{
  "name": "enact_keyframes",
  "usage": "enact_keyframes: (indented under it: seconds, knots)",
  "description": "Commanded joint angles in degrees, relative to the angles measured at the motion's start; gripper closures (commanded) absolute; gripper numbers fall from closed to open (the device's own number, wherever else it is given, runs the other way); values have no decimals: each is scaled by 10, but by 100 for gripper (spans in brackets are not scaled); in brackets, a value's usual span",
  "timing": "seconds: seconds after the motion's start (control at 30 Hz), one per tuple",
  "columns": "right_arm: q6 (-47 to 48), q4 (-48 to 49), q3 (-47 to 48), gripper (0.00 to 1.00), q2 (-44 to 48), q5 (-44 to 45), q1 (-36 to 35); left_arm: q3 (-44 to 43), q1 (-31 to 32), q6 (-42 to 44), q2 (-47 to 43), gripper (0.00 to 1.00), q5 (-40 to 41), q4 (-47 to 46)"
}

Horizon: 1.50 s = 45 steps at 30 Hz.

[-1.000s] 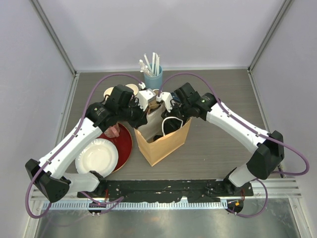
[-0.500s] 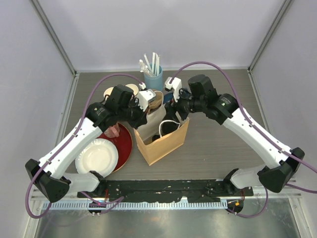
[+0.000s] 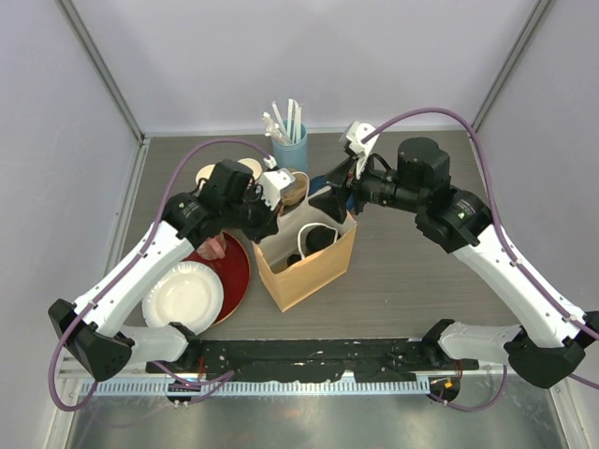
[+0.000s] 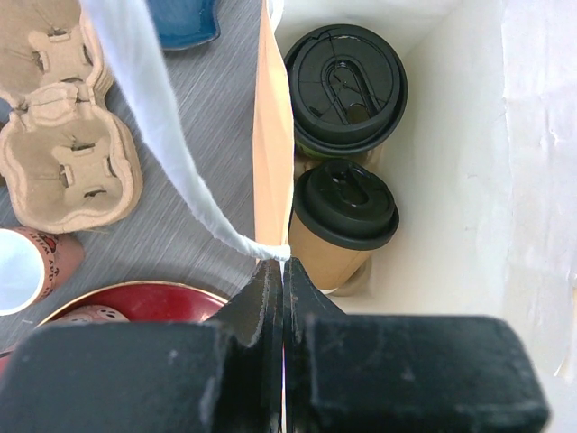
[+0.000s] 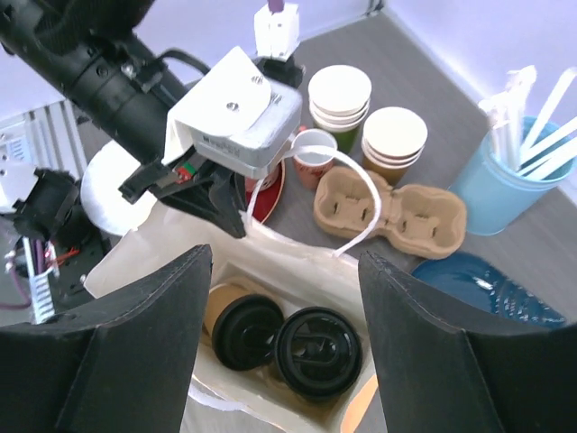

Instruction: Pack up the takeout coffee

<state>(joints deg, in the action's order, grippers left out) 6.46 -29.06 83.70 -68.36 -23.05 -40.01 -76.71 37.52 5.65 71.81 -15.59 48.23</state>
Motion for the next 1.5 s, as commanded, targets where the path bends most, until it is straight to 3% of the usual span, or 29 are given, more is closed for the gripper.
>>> enact_keyframes:
  seconds: [0.0, 0.3, 0.6, 0.8, 1.1, 1.47]
  knots:
    - [-27, 94, -16, 28, 42, 51, -2, -17, 2, 9, 3, 100, -5, 7]
    - [-60, 128, -30, 26, 56, 262, -1, -12, 2, 9, 0, 100, -5, 6]
    - [-59, 112, -30, 26, 37, 297, 0, -12, 2, 7, -3, 99, -1, 6]
    - [-56, 100, -25, 25, 26, 289, 0, -12, 2, 7, -4, 92, 0, 6]
    - [-53, 91, -18, 25, 16, 270, 2, -19, 2, 6, -7, 76, 6, 6]
    - [-52, 79, -11, 25, 7, 238, 1, -43, 2, 9, -5, 46, 0, 9]
